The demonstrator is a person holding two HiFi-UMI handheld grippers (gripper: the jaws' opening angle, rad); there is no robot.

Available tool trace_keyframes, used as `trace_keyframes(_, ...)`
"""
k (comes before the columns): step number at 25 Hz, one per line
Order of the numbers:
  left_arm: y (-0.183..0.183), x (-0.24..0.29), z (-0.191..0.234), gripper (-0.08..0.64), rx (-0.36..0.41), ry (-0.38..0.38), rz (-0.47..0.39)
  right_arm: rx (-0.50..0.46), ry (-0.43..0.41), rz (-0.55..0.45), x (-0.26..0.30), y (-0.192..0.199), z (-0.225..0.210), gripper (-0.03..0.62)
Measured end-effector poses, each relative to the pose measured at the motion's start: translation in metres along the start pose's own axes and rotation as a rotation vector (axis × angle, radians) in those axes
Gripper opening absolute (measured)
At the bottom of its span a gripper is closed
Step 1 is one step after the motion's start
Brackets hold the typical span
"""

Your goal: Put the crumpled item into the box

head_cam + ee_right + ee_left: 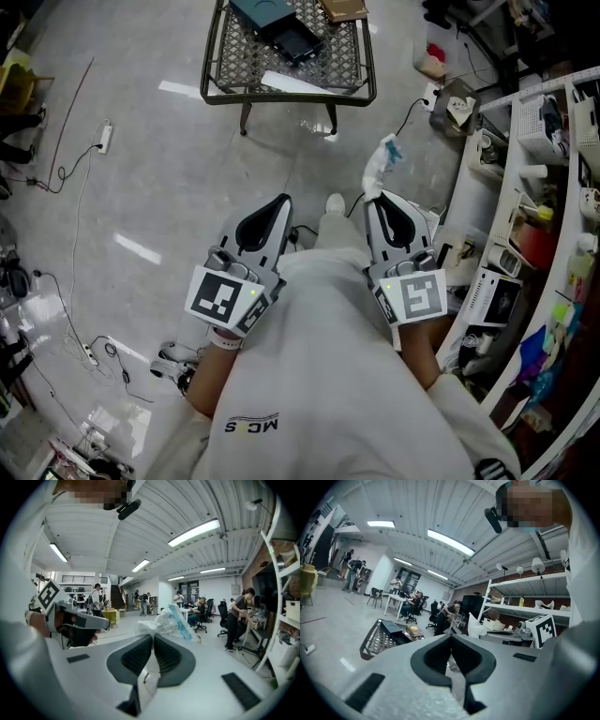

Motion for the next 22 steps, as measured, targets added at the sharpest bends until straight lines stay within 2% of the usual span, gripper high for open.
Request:
trace_keyframes(9, -0.011, -0.010, 0.008, 0.021, 0.018, -0.005, -0.033, 0.003, -0.024, -0.030, 0.014, -0.006, 0.014, 0.034)
trace_keyframes(14, -0.012, -0.014, 0.020, 0.021, 0.008, -0.019, -0.022, 0.021, -0.025, -0.015, 0.025, -0.001, 0.019, 0.034)
trace_keyframes(22, -0.019, 0.010, 0.059, 0.021, -0.007, -0.046, -0.009, 0.048, -0.048, 0.010, 0.077, 0.004, 0.011, 0.034)
Point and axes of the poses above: the fingertips, and each gripper's own axes: x forward along the fingers, z to its left, y out of its underside, the point moved 9 cm from there along -x, backward along the fingers, and after that the axes turned 10 degrees about -z, right-handed, at the moved point
